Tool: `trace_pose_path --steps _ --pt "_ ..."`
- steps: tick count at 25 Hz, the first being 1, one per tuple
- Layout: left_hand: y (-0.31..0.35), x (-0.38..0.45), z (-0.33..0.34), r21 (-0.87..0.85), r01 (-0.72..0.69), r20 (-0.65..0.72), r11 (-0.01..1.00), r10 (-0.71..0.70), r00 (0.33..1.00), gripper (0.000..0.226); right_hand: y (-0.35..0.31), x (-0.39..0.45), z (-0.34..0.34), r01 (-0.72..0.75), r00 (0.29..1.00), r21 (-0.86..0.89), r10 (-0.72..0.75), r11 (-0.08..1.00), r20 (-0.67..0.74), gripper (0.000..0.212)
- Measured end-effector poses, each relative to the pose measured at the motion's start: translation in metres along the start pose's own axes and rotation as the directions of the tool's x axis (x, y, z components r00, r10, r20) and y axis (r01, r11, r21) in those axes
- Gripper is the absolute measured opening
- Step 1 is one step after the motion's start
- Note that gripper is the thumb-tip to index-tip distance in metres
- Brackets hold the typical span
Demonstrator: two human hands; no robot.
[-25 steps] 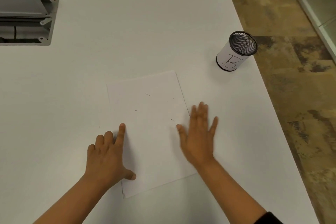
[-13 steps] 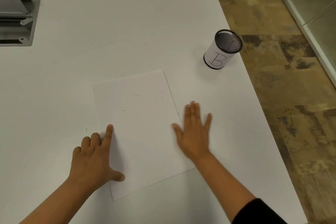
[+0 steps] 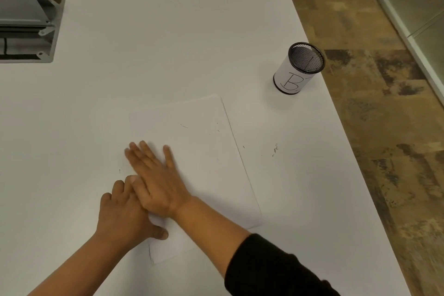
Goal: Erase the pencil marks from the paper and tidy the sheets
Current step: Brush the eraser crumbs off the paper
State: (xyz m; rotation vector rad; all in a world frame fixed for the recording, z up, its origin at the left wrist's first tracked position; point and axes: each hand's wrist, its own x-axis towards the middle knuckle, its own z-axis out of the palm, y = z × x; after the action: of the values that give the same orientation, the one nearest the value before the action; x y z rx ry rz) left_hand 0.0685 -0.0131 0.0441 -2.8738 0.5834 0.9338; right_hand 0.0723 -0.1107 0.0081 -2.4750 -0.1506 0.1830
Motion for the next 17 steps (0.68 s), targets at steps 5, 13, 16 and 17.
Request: trace_pose_path --steps 5,13,16,17 --pt "-0.001 0.001 -0.003 0.079 0.001 -0.019 0.997 0.001 1.0 0.136 0.041 0.01 -0.009 -0.232 0.971 -0.383 0.195 0.894 -0.135 0.071" --pt "-0.002 0.002 0.0 0.12 0.013 -0.033 0.993 -0.009 0.999 0.14 0.06 -0.019 -0.027 -0.676 0.69 -0.209 0.509 0.706 -0.514 0.076" --pt "-0.002 0.003 -0.001 0.126 0.016 -0.02 0.992 -0.014 1.0 0.13 0.017 0.019 -0.009 -0.334 0.93 -0.305 0.26 0.892 -0.259 0.064" --pt "-0.002 0.003 -0.002 0.124 0.012 -0.021 0.992 -0.009 1.0 0.127 0.012 0.03 -0.008 -0.277 0.958 -0.338 0.229 0.9 -0.175 0.063"
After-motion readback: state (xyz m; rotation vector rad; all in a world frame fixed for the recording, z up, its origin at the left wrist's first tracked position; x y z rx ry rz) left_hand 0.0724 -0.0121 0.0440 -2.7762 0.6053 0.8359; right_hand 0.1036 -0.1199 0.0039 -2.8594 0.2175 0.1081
